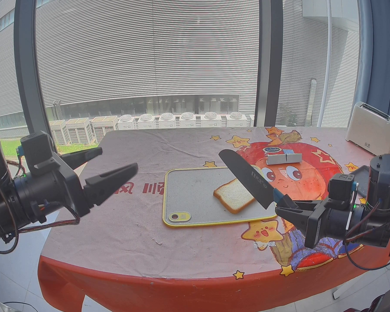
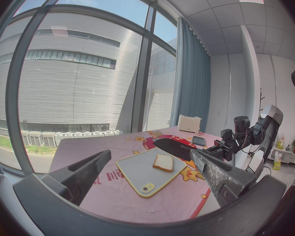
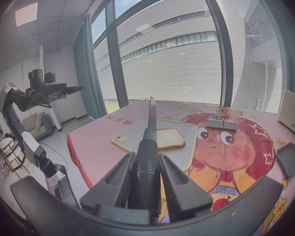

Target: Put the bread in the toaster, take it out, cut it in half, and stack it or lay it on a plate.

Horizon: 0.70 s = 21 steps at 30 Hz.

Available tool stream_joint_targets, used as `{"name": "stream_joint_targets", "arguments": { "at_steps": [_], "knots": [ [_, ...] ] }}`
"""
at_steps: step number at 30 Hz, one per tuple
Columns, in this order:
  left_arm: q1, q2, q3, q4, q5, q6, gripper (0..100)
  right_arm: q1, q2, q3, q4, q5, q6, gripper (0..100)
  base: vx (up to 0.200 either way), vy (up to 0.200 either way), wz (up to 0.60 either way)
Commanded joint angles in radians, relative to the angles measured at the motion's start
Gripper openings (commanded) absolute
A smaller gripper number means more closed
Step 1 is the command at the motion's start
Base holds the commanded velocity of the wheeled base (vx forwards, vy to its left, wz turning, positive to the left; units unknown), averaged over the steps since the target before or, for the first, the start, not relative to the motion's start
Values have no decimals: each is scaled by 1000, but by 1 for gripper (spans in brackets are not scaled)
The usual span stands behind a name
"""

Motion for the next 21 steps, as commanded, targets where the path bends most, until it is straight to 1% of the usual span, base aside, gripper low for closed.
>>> {"name": "stream_joint_targets", "arguments": {
  "at_steps": [1,4,5,9,10,11,13,16,17,18,21],
  "knots": [
    [-39,23,-4,-6,0,-5,100,18,-31,16,14,-6,1,0,0,0,0],
    [-40,24,-10,-23,0,-5,100,12,-34,25,13,-7,1,0,0,0,0],
    [-40,37,-2,-57,0,-6,0,3,-54,27,14,-7,1,0,0,0,0],
    [-39,83,7,-100,0,-3,0,1,-68,19,16,1,1,0,0,0,0],
    [-40,103,18,-147,0,-1,0,6,-63,16,14,1,1,0,0,0,0],
    [-40,104,18,-150,0,-1,0,6,-62,14,14,1,1,0,0,0,0],
    [-39,158,8,-219,7,-3,0,12,-53,7,14,1,1,0,0,0,0],
    [-37,199,10,-279,8,-1,0,9,-39,-3,14,1,3,0,0,0,0],
    [-37,202,10,-284,8,-1,0,9,-39,-4,14,1,3,0,0,0,0],
    [-35,222,13,-320,8,-1,0,8,-36,-10,14,1,1,0,0,0,0],
    [-39,251,7,-377,8,-1,0,6,-33,-15,14,1,1,0,0,0,0]
  ]
}}
